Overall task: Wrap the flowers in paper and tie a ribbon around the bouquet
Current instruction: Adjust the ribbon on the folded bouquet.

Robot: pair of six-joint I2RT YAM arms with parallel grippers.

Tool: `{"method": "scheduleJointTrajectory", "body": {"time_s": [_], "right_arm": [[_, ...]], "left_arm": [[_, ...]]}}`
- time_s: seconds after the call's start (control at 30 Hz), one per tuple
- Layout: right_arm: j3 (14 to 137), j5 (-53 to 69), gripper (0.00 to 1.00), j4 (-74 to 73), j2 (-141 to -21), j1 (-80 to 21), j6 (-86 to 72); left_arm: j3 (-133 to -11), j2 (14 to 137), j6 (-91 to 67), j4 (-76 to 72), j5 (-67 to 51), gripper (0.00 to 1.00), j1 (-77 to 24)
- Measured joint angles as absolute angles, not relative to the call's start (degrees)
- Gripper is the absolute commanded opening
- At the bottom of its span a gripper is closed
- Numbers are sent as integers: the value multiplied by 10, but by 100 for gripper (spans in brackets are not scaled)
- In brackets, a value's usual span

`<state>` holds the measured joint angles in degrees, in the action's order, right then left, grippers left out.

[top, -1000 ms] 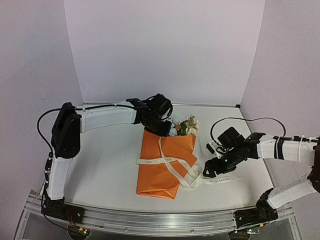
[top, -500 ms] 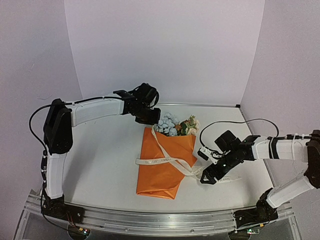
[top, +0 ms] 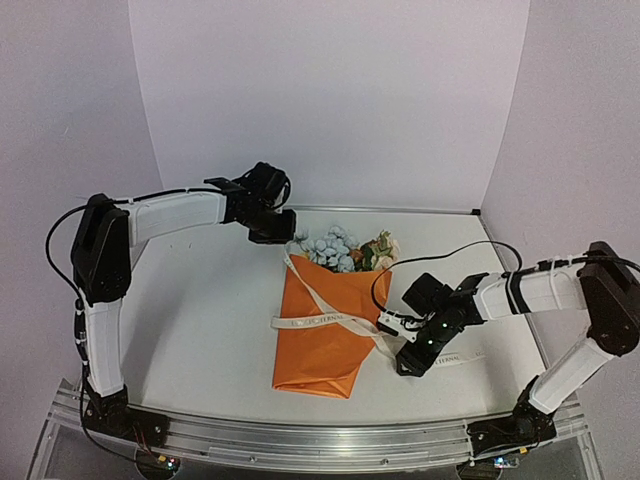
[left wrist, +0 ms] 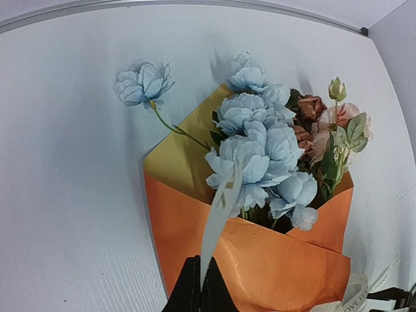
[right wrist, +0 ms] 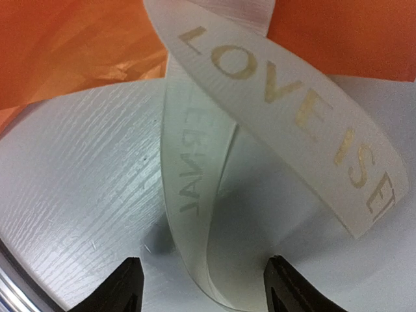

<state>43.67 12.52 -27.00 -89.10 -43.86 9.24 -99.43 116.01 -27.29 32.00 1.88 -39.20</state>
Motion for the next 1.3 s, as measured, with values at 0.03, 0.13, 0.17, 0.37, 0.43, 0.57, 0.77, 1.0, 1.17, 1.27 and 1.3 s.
{"method": "scheduleJointTrajectory", "body": {"time_s": [0.03, 0.13, 0.17, 0.37, 0.43, 0.57, 0.77, 1.0, 1.17, 1.27, 1.3], "right_arm": [[440, 115, 34, -271, -896, -443, 94], [447, 85, 1, -276, -903, -449, 99], [449, 73, 0, -279, -904, -449, 100], [488, 30, 0, -318, -904, -448, 92], [518, 27, 0, -337, -904, -443, 83], [587, 28, 0, -376, -906, -418, 58], [686, 24, 0, -445, -952, -360, 9], [709, 21, 0, -521, -997, -310, -52], [709, 27, 0, -557, -1012, -296, -67], [709, 33, 0, -567, -1018, -295, -72], [709, 35, 0, -569, -1019, -295, -73]], "left_arm": [[-987, 1157, -274, 317, 17, 0, -388], [-957, 1141, -276, 309, 12, 0, -374], [-942, 1132, -277, 307, 11, 0, -368], [-835, 1064, -288, 281, 11, 0, -320], [-792, 1036, -293, 274, 11, 0, -301], [-722, 992, -302, 261, 17, 0, -258], [-638, 953, -319, 239, 31, 0, -201], [-568, 942, -342, 228, 67, 0, -145], [-533, 935, -354, 224, 95, 0, -131], [-518, 935, -364, 217, 103, 3, -131], [-512, 935, -367, 214, 103, 6, -131]]}}
